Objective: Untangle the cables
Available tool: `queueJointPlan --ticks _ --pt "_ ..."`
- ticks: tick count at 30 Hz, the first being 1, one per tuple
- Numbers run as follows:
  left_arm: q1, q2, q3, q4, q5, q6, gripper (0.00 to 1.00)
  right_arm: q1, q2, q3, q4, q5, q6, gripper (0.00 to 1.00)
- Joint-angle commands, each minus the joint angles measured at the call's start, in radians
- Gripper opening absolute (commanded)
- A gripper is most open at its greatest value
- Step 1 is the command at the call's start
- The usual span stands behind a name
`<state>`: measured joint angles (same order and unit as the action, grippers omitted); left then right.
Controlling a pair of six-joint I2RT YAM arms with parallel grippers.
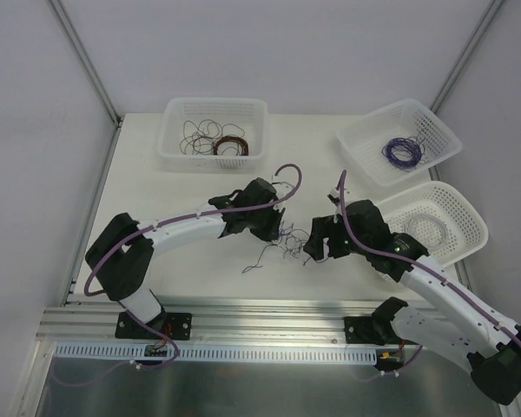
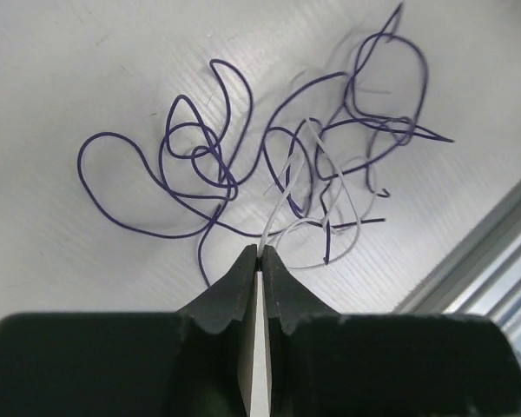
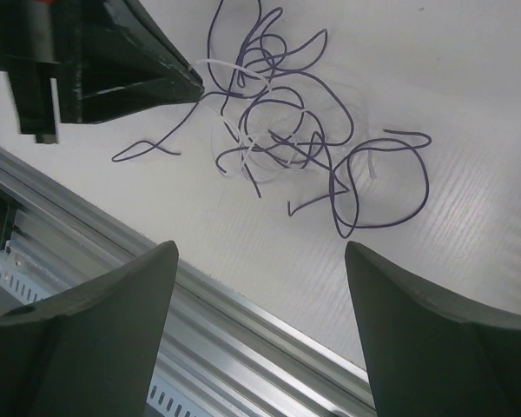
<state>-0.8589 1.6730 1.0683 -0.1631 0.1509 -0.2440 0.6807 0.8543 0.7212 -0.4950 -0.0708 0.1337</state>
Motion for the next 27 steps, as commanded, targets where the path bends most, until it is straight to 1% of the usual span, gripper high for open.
queueJointPlan --ticks 1,4,5,7,11,18,21,22,25,27 --pt "-0.012 -0.136 0.007 -0.062 -0.023 0.011 0.03 0.005 0.025 -0.006 0.073 -0.040 0.021 0.82" --pt "-0.012 -0.228 0.009 -0.104 -0.056 0.015 0.02 0.005 0.040 -0.005 0.102 -0.044 0.026 0.81" --pt "-0.012 -0.274 0.016 -0.114 -0.088 0.014 0.00 0.005 0.046 -0.003 0.107 -0.049 0.026 0.81" --pt "-0.012 -0.315 0.031 -0.154 -0.111 0.021 0.00 0.003 0.066 -0.005 0.122 -0.049 0.026 0.80" --pt "-0.012 -0.410 0.093 -0.200 -0.114 0.028 0.00 0.005 0.106 -0.028 0.180 -0.072 0.053 0.78" --pt "-0.012 -0.495 0.137 -0.243 -0.103 0.003 0.00 0.010 0.204 -0.062 0.353 -0.106 0.122 0.77" --pt "-0.011 -0.529 0.168 -0.279 -0.137 0.003 0.00 0.011 0.261 -0.066 0.395 -0.093 0.145 0.77" --pt "-0.011 -0.536 0.182 -0.295 -0.174 0.008 0.00 0.010 0.276 -0.071 0.406 -0.090 0.149 0.77" --pt "-0.009 -0.561 0.275 -0.372 -0.232 0.038 0.00 0.010 0.328 -0.094 0.443 -0.081 0.178 0.76" --pt "-0.008 -0.570 0.370 -0.433 -0.298 0.067 0.00 0.011 0.371 -0.101 0.452 -0.076 0.207 0.74"
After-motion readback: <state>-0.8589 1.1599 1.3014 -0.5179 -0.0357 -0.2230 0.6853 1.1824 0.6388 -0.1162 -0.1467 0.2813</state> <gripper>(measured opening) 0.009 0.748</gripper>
